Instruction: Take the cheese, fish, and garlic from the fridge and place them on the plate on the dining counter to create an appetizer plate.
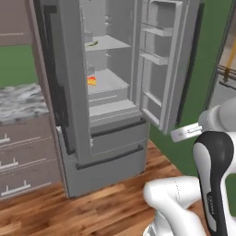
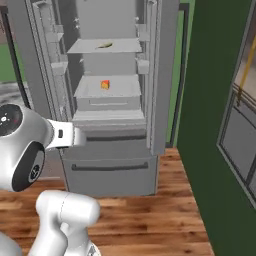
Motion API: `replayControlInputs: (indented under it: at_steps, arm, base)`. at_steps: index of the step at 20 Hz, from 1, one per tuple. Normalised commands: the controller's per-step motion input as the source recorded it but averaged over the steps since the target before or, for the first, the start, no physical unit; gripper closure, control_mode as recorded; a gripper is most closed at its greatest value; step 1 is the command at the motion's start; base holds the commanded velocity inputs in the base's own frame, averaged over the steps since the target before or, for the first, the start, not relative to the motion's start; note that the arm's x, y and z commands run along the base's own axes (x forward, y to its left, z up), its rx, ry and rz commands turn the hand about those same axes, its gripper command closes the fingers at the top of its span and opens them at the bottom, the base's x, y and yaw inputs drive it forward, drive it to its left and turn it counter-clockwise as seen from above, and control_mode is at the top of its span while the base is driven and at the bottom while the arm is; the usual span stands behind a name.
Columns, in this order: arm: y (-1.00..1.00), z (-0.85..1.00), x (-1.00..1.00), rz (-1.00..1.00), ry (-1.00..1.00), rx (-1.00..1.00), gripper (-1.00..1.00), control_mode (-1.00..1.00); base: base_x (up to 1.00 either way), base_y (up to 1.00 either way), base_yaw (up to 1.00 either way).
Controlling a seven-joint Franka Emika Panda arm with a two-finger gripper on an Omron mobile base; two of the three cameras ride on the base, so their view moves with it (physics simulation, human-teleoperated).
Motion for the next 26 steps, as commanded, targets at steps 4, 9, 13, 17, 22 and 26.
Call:
replayControlInputs:
  at_steps: [4,9,13,17,22,26]
  arm:
    - [0.00,0.00,0.00,0.00,0.00,0.00,-1.00,1.00]
    - [0.00,0.00,0.00,0.00,0.00,0.00,-1.00,1.00]
    - [0.00,0.00,0.00,0.00,0.00,0.00,-1.00,1.00]
    - [0.00,0.00,0.00,0.00,0.00,0.00,-1.00,1.00]
    - [0.00,0.00,0.00,0.00,0.00,0.00,-1.00,1.00]
    - [0.00,0.00,0.00,0.00,0.00,0.00,-1.00,1.00]
  base:
    - [0.35,-0.53,0.37]
    - [0.65,-0.04,0.18]
    - [0.71,0.00,0.11]
    - [0.69,-0.02,0.08]
    - [0.71,-0.08,0.08]
    - [0.39,-0.45,0.09]
